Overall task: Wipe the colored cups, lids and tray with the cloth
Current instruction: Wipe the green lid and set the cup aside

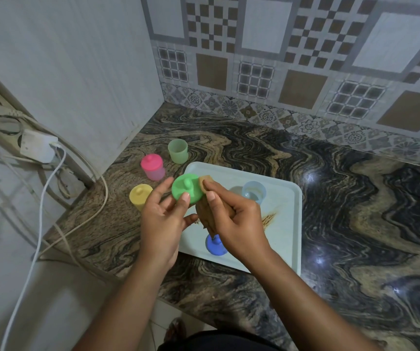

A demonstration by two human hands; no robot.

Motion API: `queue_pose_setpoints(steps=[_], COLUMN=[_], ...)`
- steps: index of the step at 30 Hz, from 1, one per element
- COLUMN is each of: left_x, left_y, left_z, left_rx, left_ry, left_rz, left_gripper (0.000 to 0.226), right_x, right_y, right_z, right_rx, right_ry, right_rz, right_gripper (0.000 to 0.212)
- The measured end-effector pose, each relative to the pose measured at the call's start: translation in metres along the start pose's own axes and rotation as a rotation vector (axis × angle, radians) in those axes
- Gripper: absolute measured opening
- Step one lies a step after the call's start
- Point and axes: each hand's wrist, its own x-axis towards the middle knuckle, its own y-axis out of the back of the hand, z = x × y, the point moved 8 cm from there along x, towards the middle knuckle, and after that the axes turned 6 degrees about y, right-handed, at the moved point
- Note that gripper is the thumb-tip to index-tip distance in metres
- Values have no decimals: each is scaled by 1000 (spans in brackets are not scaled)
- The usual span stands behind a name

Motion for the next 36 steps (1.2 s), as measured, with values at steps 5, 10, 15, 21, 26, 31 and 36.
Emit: queue_pose_setpoints(steps=[5, 10, 15, 21, 26, 31, 36], left_x=[0, -6, -12, -7, -2, -3, -9], left_y=[-2, -11, -12, -9, -4, -5, -17], left_z=[3, -1, -7, 0, 6, 10, 5], left_rx=[31, 130, -1, -32, -27, -8, 30], left_ry=[10, 40, 31, -12, -40, -47, -2], left_rz=[-53, -187, -94, -47, -17, -83, -164], left_gripper=[42, 40, 33, 50, 45, 50, 40], right_x=[-4, 8, 12, 7, -2, 3, 16], right_y=[-7, 7, 4, 5, -2, 6, 14], right_z=[-10, -7, 2, 1, -17, -26, 1], right_rx=[-180, -112, -74, 0, -197, -231, -56], right_ry=[213, 92, -48, -23, 254, 314, -32], right_rz=[-47, 34, -12, 12, -50, 26, 15], right_gripper=[29, 26, 26, 29, 30, 26, 29])
